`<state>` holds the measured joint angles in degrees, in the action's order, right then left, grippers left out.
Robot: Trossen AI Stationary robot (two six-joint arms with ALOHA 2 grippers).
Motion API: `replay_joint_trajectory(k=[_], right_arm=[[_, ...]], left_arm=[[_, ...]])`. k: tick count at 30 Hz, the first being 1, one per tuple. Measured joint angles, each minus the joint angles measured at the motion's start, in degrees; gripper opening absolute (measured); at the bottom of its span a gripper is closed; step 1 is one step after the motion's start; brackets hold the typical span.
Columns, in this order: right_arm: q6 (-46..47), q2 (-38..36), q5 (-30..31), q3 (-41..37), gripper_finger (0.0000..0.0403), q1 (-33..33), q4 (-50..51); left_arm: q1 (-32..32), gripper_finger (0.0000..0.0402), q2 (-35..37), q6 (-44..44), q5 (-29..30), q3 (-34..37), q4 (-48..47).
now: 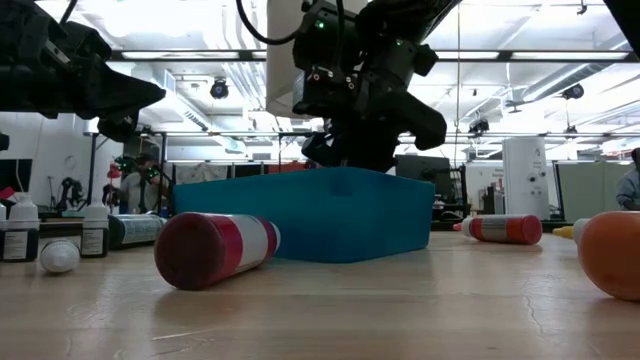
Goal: Pick & Place food coloring
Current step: Put the small orange food coloring bottle into the blue container, then put the large orange food coloring bottle into the blue container
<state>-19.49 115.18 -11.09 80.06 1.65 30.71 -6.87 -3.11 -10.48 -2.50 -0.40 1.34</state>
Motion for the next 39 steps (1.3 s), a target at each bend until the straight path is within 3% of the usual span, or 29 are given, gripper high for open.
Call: replay_joint_trajectory(k=[7, 22, 39], right_arm=[[-0.17, -0.02, 0.02, -0.01, 0.0054, -0.04, -0.03], [-0.03, 0.00, 0.09, -0.05, 0.0112, -0.22, 0.06], [0.77, -3.18, -1.42, -0.05, 0.0119, -0.42, 0.73]], left_arm=[[0.02, 0.0000, 0.00, 0.00, 0.00, 0.00, 0.00], [0.01, 0.0000, 0.00, -0.02, 0.00, 0.00, -0.02], [0.02, 0.0000, 0.00, 0.00, 0.00, 0.00, -0.02]])
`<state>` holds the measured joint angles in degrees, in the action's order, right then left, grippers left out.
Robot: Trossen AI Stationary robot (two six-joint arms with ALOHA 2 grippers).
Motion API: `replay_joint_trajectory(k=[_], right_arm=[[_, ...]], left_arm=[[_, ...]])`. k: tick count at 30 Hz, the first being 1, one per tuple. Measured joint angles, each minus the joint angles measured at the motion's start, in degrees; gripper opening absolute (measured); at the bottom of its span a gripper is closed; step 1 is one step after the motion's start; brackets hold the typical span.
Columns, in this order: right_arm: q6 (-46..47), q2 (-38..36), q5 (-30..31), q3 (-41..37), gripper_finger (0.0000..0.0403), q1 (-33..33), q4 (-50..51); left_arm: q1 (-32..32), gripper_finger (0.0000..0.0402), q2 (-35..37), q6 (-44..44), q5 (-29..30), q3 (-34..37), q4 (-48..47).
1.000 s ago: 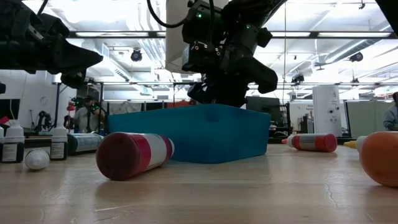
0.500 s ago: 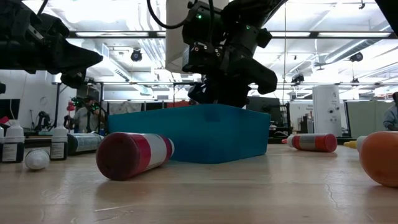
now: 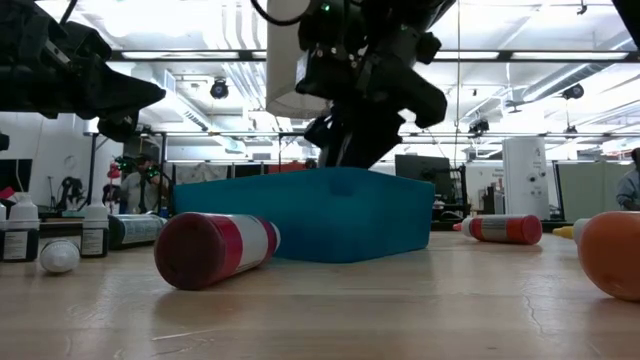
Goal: Pick & Place food coloring
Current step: Put the large orange food coloring bottle into the blue container
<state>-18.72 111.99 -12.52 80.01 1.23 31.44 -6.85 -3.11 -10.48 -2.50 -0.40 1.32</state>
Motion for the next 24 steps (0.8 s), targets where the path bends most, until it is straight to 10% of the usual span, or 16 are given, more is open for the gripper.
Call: replay_joint_trajectory(k=[24], right_arm=[[16.01, -18.03, 3.67, -10.68, 0.0118, -3.34, 2.41]], left_arm=[[0.00, 0.0000, -0.02, -0.02, 0.00, 0.00, 0.09]])
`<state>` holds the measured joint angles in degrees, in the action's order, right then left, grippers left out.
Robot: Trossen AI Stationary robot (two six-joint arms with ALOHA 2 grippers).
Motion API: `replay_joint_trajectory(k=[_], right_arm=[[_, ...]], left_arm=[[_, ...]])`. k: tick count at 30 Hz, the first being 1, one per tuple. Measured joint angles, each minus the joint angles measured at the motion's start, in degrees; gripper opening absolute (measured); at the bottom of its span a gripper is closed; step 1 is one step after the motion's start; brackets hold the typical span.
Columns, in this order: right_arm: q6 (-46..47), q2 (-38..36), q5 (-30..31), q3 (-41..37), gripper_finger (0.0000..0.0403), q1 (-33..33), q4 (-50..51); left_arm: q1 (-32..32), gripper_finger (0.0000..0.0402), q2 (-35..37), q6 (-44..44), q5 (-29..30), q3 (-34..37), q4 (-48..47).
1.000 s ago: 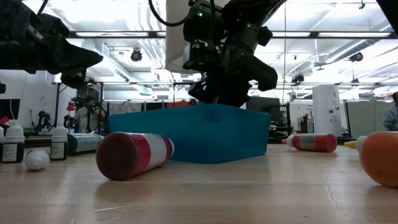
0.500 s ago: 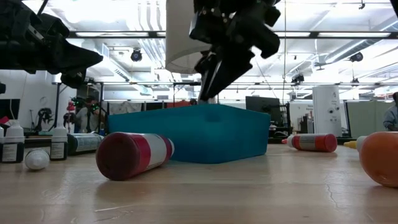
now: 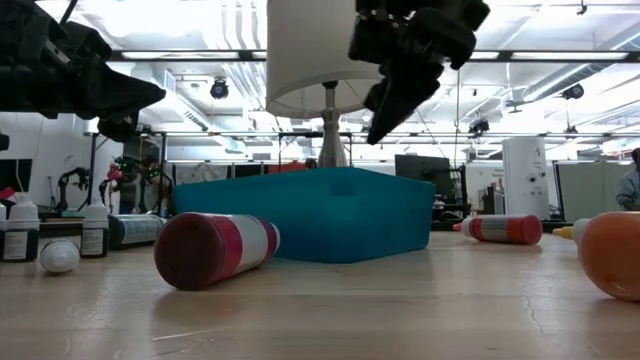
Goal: Pick & Place food coloring
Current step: Put the large orange food coloring bottle into the blue container
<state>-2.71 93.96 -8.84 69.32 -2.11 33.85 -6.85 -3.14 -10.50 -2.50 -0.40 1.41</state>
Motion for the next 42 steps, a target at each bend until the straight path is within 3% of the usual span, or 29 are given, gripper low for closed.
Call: replay_joint_trajectory(k=[9, 19, 32, 42], right_arm=[[17.94, -8.33, 9.37, -8.00, 0.0118, -3.33, 0.19], [35.75, -14.02, 8.85, -15.50, 0.0118, -7.30, 2.42], [38.55, -16.27, 10.73, -16.22, 0.0127, -8.68, 5.20], [39.20, -16.23, 12.11, -16.69, 0.0228, -8.99, 5.12]], left_arm=[[-0.02, 0.0000, 0.00, 0.02, 0.00, 0.00, 0.04], [0.00, 0.0000, 0.00, 0.02, -0.02, 0.00, 0.04], [0.00, 0.0000, 0.00, 0.02, 0.00, 0.00, 0.04], [-0.02, 0.0000, 0.00, 0.02, 0.00, 0.00, 0.00]])
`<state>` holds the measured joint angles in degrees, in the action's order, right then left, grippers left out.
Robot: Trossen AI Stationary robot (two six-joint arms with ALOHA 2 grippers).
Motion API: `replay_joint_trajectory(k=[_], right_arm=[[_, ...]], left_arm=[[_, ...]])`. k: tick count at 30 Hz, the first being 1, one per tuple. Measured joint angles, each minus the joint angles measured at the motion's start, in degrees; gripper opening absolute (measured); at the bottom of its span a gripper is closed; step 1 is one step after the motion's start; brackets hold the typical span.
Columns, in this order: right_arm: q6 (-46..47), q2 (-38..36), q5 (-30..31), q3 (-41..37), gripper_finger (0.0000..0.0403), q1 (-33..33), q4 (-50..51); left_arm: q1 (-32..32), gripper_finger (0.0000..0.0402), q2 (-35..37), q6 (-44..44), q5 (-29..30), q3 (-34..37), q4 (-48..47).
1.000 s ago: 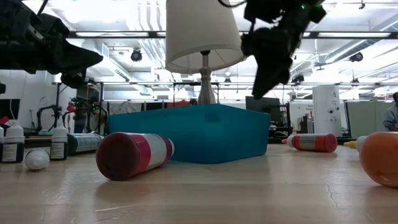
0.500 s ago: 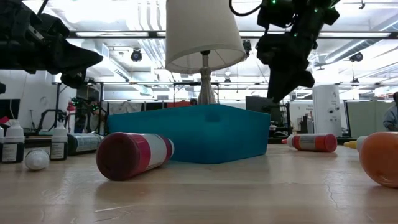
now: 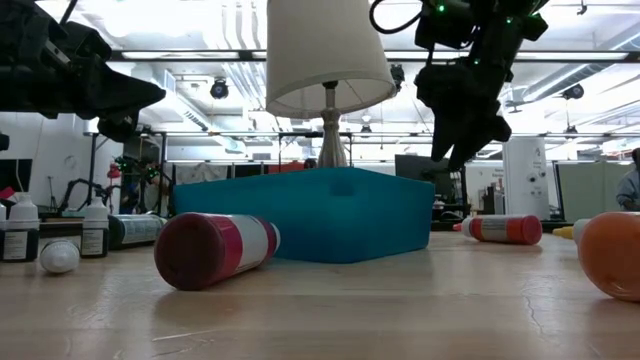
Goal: Pick & Place food coloring
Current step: Put the large orange food coloring bottle into the blue container
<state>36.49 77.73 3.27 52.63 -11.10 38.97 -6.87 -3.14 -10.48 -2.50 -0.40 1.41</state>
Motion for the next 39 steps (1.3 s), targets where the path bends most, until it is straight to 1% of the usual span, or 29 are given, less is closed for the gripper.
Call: replay_joint_trajectory(k=[4, 8, 14, 19, 26, 35, 39], right_arm=[[3.00, 0.02, -0.02, -1.29, 0.0259, -1.57, 0.09], [4.13, 0.02, -0.10, -2.19, 0.0271, -3.20, 0.10], [4.21, 0.86, -1.22, -2.18, 0.0267, -6.20, 0.28], [2.48, 4.66, -3.93, 0.31, 0.0263, -8.41, 1.65], [-2.06, 10.77, -4.37, 2.11, 0.0261, -8.80, 6.92], [-2.22, 12.33, -3.68, 2.09, 0.0260, -8.69, 7.23], [-2.21, 14.29, -3.67, 2.10, 0.0260, -8.67, 7.38]], left_arm=[[0.01, 0.0000, 0.00, 0.00, 0.00, 0.00, 0.00], [0.01, 0.0000, 0.00, 0.00, 0.00, 0.00, -0.01], [0.01, 0.0000, 0.00, 0.00, 0.00, 0.00, -0.02], [0.00, 0.0000, -0.01, -0.01, 0.00, 0.00, -0.02], [0.01, 0.0000, -0.02, -0.02, 0.00, 0.00, -0.02], [0.02, 0.0000, -0.02, 0.00, 0.00, 0.00, -0.02], [0.01, 0.0000, -0.02, -0.01, 0.00, 0.00, -0.02]])
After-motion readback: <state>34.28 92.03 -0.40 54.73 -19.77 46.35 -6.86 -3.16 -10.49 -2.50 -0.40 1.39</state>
